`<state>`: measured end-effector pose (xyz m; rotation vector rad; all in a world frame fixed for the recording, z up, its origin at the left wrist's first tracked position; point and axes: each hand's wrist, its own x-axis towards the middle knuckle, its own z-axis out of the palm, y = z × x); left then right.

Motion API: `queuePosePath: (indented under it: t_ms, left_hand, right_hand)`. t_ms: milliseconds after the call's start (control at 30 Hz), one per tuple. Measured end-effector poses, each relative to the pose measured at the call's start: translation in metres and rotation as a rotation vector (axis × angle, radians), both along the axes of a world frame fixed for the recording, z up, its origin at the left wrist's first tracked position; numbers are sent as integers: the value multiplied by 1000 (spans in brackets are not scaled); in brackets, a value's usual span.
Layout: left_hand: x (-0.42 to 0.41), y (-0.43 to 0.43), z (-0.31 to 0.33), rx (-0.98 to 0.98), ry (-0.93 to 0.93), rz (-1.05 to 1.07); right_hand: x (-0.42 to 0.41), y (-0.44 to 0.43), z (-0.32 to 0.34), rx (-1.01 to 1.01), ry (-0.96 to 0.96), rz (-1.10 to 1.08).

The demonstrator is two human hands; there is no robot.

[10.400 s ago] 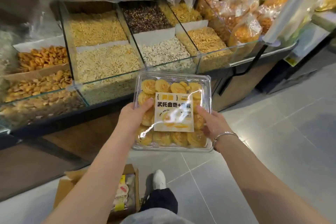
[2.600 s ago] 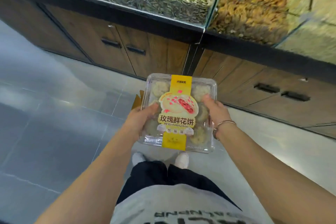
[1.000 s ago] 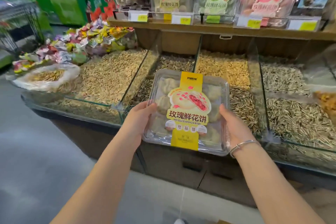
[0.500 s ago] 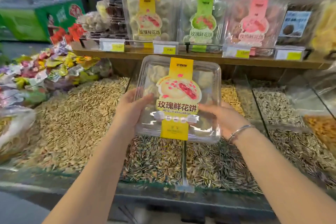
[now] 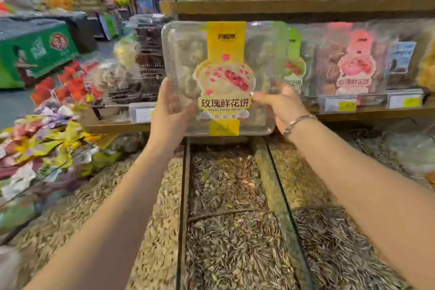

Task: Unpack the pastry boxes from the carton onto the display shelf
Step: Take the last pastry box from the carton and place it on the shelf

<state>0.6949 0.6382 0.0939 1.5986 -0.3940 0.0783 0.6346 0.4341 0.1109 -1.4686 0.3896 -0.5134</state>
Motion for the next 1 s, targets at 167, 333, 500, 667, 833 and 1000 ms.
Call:
queuePosePath:
  t_ms: [167, 333, 500, 667, 833, 1000]
  left_hand:
    - [61, -9, 8, 77, -130, 21]
    - [101, -22, 8, 72, -235, 11]
    - [119, -27, -11, 97, -234, -43]
    - [123, -28, -24, 126, -216, -31]
    - [132, -33, -20, 287, -227, 51]
    - [134, -35, -31, 434, -213, 205]
  right_hand:
    - [56, 8, 10, -161, -68, -152]
    - [76, 6, 19, -237, -28, -190]
    - [91, -2, 11, -350, 62, -195]
    - [106, -8, 2, -449, 126, -216]
    - [114, -13, -14, -447, 167, -224]
    - [122, -19, -24, -476, 135, -273]
